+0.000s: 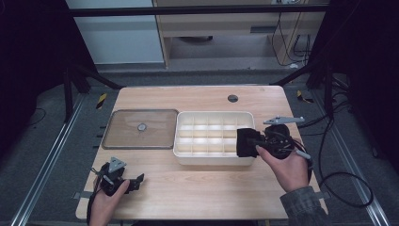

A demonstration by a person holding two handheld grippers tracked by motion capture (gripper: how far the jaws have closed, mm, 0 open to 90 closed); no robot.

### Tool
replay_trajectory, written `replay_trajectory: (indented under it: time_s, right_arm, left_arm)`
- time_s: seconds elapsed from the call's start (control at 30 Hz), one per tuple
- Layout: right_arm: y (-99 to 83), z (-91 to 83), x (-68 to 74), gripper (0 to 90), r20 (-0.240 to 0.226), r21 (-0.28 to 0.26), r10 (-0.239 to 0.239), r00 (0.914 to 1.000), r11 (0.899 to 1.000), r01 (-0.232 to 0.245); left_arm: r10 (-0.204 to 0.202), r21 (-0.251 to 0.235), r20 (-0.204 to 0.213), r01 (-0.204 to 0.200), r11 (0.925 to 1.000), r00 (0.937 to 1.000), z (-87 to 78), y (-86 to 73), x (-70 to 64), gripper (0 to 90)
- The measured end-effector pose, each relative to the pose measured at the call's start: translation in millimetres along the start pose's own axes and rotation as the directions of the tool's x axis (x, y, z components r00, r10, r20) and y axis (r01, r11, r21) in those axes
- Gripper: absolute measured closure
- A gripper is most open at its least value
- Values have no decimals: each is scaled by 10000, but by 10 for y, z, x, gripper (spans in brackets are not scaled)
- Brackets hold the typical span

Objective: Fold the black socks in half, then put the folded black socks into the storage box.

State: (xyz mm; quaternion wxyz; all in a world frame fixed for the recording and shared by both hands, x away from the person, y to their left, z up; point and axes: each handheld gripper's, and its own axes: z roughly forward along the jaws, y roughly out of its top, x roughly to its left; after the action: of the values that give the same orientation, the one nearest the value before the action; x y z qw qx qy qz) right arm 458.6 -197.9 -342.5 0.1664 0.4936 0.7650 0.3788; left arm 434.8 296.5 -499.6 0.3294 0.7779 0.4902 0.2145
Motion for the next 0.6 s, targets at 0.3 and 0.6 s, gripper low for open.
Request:
replay_trajectory:
  time_s: [0.3,0.6]
  right_arm:
    - [171,-9,-164,648,457,77,-71,9989,9999,68]
    - [302,268,-297,648,678,402,-397,9969,9985,371]
  left_arm:
    - [-175,91,-163,177,9998,9997,27,-10,78,52]
    - [-115,77,-298,117,9999,9995,78,-41,106,44]
